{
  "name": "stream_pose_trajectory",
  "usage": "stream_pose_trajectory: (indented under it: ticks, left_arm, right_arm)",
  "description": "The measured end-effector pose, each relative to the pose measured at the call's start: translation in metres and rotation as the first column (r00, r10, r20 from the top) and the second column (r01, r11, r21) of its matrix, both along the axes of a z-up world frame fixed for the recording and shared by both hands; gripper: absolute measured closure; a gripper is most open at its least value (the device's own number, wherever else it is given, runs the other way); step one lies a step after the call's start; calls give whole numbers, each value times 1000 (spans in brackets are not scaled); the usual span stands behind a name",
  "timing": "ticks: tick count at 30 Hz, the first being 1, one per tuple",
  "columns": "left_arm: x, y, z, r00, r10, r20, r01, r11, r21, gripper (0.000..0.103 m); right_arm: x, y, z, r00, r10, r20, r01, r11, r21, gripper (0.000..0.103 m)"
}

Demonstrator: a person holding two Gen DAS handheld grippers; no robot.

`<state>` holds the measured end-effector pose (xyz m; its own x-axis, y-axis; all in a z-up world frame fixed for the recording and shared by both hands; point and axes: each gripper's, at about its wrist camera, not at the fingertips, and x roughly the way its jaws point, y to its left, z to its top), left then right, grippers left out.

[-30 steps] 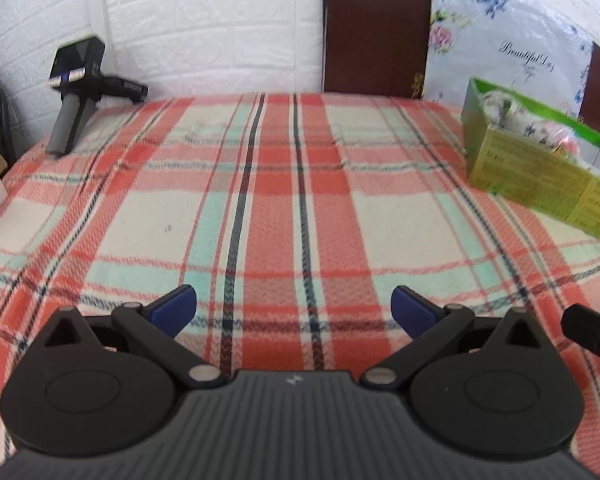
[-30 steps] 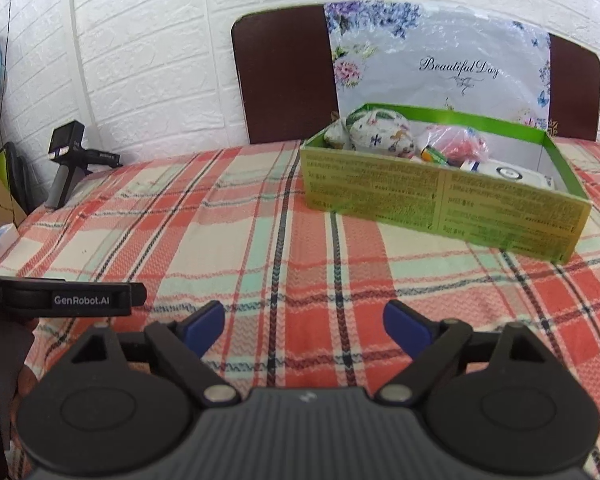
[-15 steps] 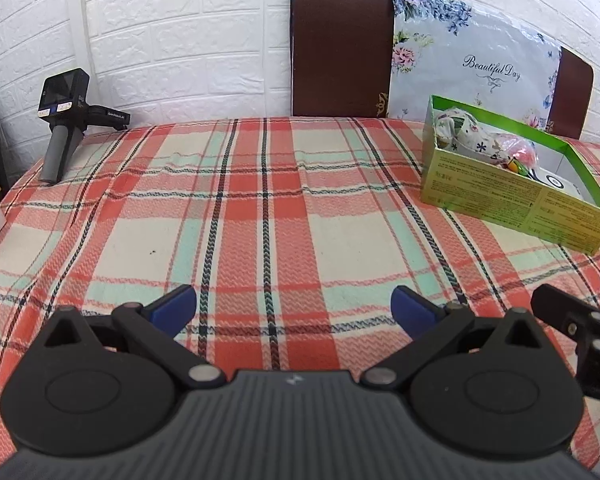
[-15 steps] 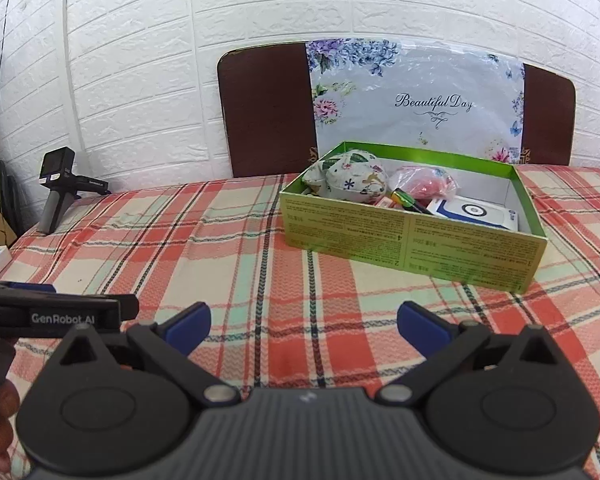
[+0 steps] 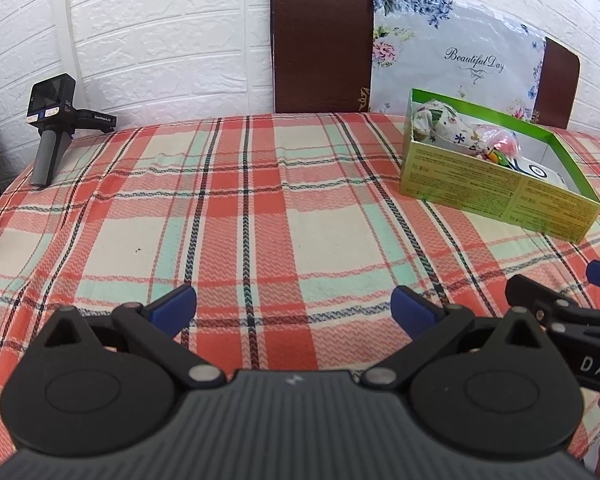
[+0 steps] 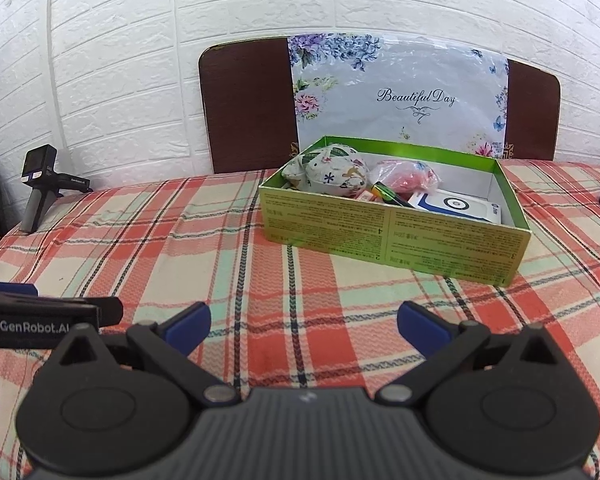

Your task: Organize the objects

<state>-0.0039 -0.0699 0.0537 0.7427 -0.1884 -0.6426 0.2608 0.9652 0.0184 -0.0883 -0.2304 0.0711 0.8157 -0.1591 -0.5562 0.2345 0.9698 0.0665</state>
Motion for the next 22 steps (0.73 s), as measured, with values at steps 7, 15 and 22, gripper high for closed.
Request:
stream_pose_trajectory:
  ticks: [7, 15, 22]
  left_arm:
    - [1, 1, -2, 1000, 6, -20, -6, 1000, -11, 0]
    - [1, 0, -4, 1000, -17, -20, 17, 999, -29, 0]
    - [3, 1, -4, 1000, -10, -14, 9, 999, -37, 0]
  right_arm:
    - [0, 0, -2, 1000, 6, -5, -6, 1000, -3, 0]
    - [1, -2, -6, 1000, 11, -15, -11, 1000, 0, 0]
    - [2, -1, -7, 1000, 11, -12, -12, 1000, -8, 0]
